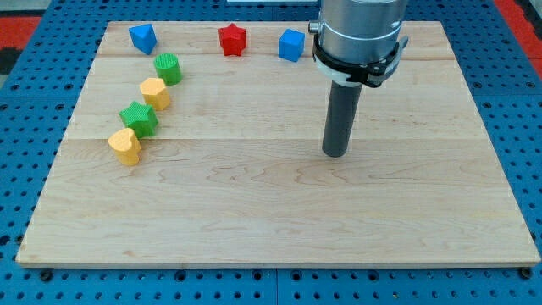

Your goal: Push the red star to the top of the green circle

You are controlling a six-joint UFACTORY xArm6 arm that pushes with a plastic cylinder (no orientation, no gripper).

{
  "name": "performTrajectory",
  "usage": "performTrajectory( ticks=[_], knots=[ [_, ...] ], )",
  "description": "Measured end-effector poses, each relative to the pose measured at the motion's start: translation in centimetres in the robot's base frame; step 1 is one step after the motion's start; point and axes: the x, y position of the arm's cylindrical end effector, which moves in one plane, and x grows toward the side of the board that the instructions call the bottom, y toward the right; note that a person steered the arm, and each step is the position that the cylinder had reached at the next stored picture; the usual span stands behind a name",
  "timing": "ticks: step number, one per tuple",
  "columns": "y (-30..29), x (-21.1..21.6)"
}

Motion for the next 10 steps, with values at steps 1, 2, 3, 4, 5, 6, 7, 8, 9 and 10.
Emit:
performTrajectory(
  ticks=[1,2,3,4,5,6,7,8,9,10],
  knots=[
    [-0.4,4.2],
    [-0.4,4.8],
    [-2.8,8.6],
    [-2.2,4.9],
    [-4.4,-3.6],
    [-7.6,-10.9],
    [-12.8,-16.8],
    [-13.4,-21.8],
    [-11.4,-23.4],
    [-7.9,-25.1]
  ],
)
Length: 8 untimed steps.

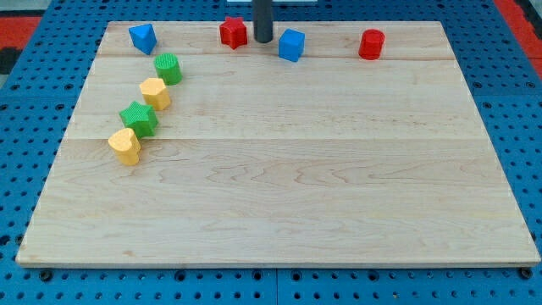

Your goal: Push the red star to the top of the green circle

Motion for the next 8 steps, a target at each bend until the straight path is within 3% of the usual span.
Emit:
performTrajectory(
  ticks=[1,4,8],
  knots=[
    [-0.9,-2.7],
    [-8.9,-1.4],
    [-14.1,-0.6]
  ],
)
